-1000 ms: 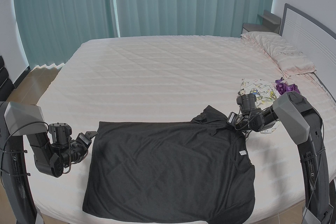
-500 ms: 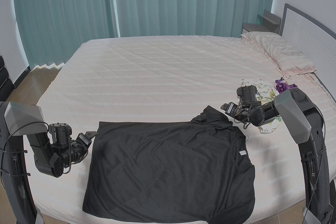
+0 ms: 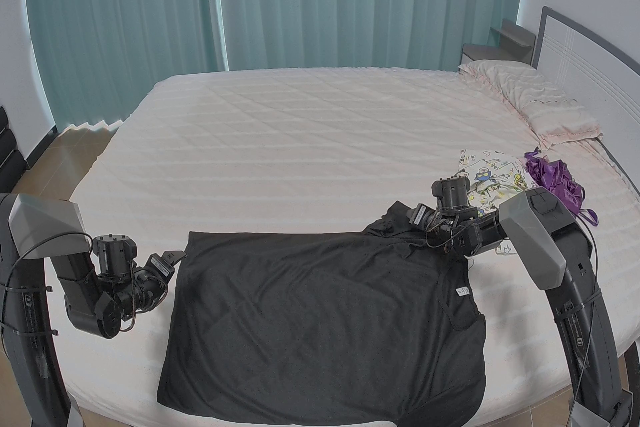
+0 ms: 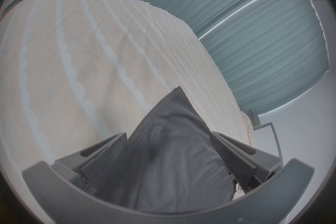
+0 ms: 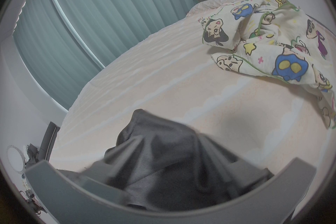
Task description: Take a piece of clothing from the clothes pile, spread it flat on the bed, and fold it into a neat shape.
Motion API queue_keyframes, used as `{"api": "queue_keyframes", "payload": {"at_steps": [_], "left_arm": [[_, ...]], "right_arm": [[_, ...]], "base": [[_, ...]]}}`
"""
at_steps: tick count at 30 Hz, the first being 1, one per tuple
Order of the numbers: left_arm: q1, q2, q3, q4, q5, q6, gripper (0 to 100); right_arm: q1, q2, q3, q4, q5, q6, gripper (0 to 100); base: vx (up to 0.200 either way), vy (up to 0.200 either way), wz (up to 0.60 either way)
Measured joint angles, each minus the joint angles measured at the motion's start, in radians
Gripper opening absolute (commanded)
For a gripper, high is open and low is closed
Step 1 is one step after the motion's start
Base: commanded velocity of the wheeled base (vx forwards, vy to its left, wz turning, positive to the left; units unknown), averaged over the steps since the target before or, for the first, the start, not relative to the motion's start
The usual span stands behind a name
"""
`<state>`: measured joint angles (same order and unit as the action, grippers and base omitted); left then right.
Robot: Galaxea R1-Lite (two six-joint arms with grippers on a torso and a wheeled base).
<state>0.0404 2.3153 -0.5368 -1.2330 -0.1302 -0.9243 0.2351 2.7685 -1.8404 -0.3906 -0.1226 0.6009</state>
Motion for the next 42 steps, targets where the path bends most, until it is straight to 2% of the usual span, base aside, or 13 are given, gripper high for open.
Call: {"api": "queue_keyframes", "payload": {"at_steps": [5, 12, 21, 22, 34, 42], "left_arm": [[0.0, 0.0, 0.0, 0.0, 0.0, 0.001, 100], [0.001, 0.0, -0.002, 0.0, 0.0, 0.0, 100], [0.0, 0.004, -0.005, 0.0, 0.001, 0.002, 100], [0.0, 0.004, -0.006, 0.0, 0.001, 0.002, 100], [0.0, 0.004, 0.001, -0.008, 0.002, 0.005, 100], [-0.008, -0.003, 0.048, -0.111, 0.0, 0.01, 100]], "right_arm": [[-0.007, 0.013, -0.04, -0.012, -0.01, 0.01, 0], [-0.027, -0.015, -0.085, -0.058, -0.021, 0.066, 0], [-0.043, -0.021, -0.089, -0.062, -0.058, 0.07, 0], [-0.04, -0.018, -0.088, -0.061, -0.058, 0.069, 100], [-0.041, -0.02, -0.049, -0.051, -0.071, 0.036, 100], [-0.066, -0.111, 0.17, -0.095, -0.078, 0.028, 100]], "base": [[0.0, 0.0, 0.0], [0.0, 0.0, 0.0], [0.0, 0.0, 0.0], [0.0, 0.0, 0.0], [0.0, 0.0, 0.0], [0.0, 0.0, 0.0]]}}
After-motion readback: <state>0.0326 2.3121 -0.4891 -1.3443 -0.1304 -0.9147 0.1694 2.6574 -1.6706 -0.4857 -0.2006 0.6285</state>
